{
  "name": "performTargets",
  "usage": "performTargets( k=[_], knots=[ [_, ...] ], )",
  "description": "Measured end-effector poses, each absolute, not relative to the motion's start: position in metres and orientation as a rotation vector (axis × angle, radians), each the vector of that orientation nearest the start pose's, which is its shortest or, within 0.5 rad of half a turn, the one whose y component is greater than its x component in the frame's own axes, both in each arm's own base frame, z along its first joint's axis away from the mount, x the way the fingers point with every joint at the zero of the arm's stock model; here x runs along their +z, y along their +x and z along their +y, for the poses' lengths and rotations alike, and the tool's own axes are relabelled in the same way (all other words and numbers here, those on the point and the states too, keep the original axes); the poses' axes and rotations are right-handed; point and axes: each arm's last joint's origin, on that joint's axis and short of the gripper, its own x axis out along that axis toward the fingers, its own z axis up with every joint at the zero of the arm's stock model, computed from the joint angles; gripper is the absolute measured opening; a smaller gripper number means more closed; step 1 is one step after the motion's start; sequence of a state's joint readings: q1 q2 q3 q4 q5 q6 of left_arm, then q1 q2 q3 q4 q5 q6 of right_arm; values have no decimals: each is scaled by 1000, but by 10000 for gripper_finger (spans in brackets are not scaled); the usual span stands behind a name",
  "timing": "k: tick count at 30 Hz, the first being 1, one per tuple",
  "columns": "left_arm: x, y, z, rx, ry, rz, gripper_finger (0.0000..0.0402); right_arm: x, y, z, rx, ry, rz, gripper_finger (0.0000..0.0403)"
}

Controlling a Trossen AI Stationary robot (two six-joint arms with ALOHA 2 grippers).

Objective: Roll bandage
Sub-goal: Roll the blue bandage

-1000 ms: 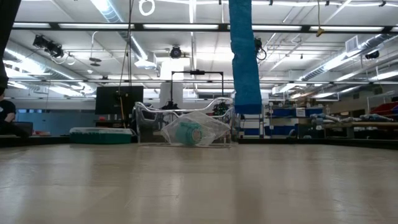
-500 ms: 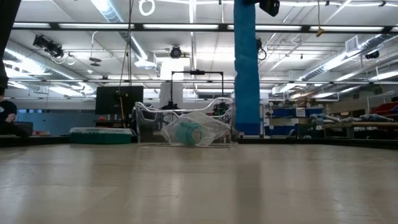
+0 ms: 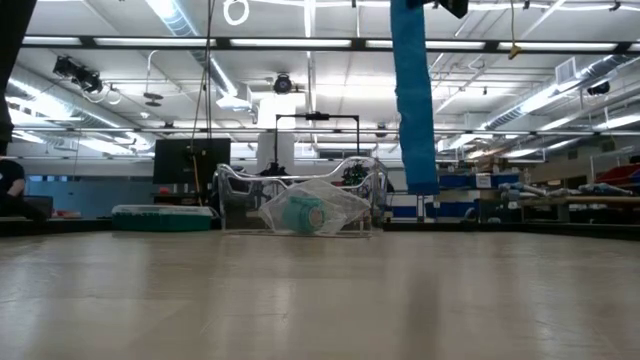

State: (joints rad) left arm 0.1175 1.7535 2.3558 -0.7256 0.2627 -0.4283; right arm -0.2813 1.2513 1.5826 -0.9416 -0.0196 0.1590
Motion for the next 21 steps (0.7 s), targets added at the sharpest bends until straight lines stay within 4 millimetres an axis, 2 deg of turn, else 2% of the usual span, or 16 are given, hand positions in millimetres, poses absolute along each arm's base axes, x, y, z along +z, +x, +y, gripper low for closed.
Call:
performTargets(
  k=[7, 21],
  knots=[
    [528, 347, 24, -142, -434, 184, 26, 437, 220, -75, -339, 222, 549, 0],
    [514, 364, 17, -170, -425, 235, 26, 446, 216, -96, -371, 207, 450, 0]
  ],
)
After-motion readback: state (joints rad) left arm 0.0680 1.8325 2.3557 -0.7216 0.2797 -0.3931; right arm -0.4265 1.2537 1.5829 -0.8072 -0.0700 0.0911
